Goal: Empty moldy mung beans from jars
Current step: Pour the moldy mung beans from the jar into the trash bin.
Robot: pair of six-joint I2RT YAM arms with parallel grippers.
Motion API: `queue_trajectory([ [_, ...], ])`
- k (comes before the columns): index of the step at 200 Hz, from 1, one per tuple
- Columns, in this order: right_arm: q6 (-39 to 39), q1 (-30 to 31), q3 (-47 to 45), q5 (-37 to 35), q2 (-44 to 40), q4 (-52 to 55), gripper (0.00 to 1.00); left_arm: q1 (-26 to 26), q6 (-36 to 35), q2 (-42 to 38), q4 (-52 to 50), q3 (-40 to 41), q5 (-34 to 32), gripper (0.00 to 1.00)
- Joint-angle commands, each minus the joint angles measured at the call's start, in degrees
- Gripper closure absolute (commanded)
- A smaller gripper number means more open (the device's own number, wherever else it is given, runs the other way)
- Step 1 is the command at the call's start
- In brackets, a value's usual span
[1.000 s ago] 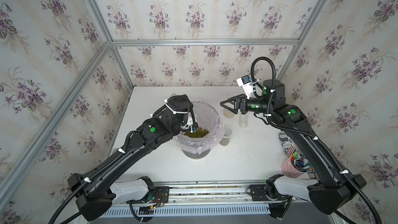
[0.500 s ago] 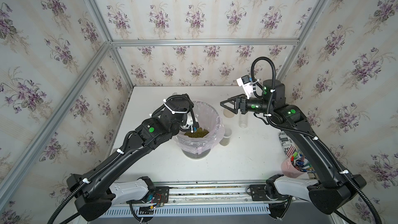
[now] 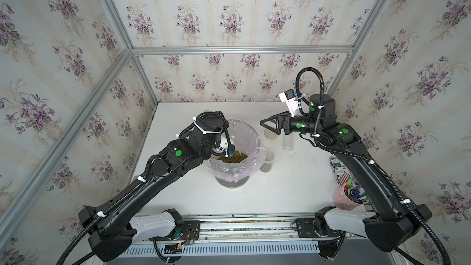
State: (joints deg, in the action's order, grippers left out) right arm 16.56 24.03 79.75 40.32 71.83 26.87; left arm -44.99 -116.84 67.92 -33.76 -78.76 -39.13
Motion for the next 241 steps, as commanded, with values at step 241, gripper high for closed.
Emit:
queue_trajectory([
  [241,-0.82,0.03,2.15,-9.24,-2.14,-1.3,0.2,1.48,47.81,0.54,-4.16,-9.06,14.57,1.0],
])
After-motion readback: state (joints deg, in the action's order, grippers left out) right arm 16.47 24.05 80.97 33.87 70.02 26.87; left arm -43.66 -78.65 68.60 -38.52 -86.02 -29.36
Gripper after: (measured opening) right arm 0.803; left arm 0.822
